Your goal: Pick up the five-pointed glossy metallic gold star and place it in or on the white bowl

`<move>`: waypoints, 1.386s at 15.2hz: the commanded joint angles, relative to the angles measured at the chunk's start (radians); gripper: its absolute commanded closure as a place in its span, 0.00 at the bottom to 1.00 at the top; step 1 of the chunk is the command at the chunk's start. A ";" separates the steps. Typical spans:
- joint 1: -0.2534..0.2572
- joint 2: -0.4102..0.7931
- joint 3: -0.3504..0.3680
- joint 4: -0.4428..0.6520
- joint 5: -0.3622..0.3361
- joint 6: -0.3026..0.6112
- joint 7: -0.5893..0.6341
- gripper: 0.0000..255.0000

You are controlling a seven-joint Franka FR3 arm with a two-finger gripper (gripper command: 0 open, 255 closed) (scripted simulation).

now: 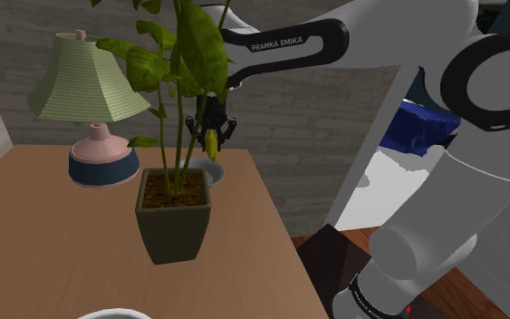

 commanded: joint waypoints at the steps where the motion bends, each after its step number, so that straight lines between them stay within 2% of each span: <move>1: 0.018 0.111 0.007 0.108 -0.075 -0.029 0.042 1.00; 3: 0.039 0.176 0.001 0.179 -0.116 -0.052 0.059 1.00; 16: 0.048 0.227 -0.017 0.048 -0.163 0.115 0.101 1.00; 21: 0.048 0.227 -0.017 0.048 -0.163 0.115 0.101 1.00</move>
